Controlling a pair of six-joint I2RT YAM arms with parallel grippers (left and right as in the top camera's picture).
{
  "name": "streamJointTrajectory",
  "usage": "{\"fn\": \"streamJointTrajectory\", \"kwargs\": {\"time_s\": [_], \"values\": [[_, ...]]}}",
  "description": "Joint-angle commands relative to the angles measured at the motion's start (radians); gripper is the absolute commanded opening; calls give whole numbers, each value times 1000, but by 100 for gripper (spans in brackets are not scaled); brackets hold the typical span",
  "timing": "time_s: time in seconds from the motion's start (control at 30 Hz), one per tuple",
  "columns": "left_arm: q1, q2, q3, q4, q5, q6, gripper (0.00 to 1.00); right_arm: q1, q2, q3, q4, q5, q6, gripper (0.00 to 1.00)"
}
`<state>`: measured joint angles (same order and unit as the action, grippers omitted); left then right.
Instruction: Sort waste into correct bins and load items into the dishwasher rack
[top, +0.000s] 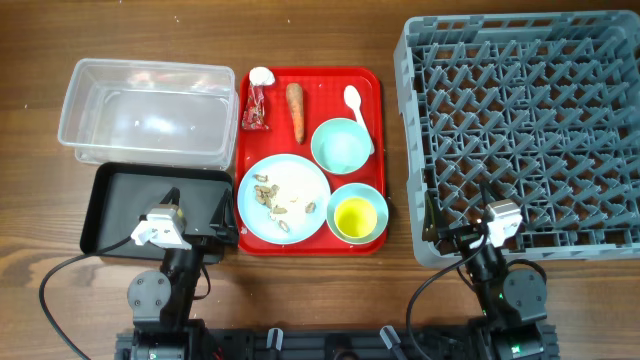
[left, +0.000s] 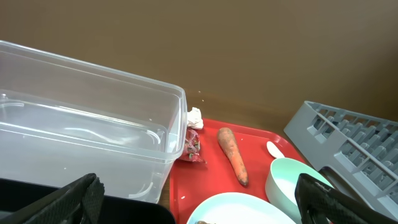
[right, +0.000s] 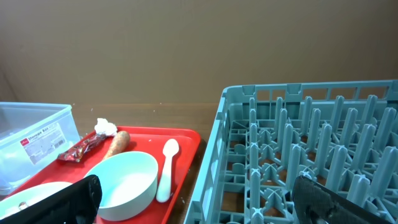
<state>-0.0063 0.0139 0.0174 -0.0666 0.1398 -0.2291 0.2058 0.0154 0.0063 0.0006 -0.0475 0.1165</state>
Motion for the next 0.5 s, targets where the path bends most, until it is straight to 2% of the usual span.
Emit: {"fn": "streamJointTrajectory", "kwargs": {"time_s": [0.0, 0.1, 0.17, 0.27, 0.4, 0.47], "values": [[6, -9, -12, 12, -7, 13, 100, -2, 1, -1, 2, 3, 14, 100], [6, -9, -12, 72, -10, 13, 100, -2, 1, -1, 18, -2, 47, 100], [6, -9, -12, 31, -10, 13, 100, -2, 0, -1, 18, -1, 144, 100], [6, -9, -12, 34, -2, 13, 100, -2, 1, -1, 23, -23, 179, 100], [6, -9, -12, 96, 164, 9, 100, -2, 1, 40, 43, -58, 172, 100], [6, -9, -10, 146, 189, -62, 100, -2, 3, 94, 43, -58, 138, 100]]}}
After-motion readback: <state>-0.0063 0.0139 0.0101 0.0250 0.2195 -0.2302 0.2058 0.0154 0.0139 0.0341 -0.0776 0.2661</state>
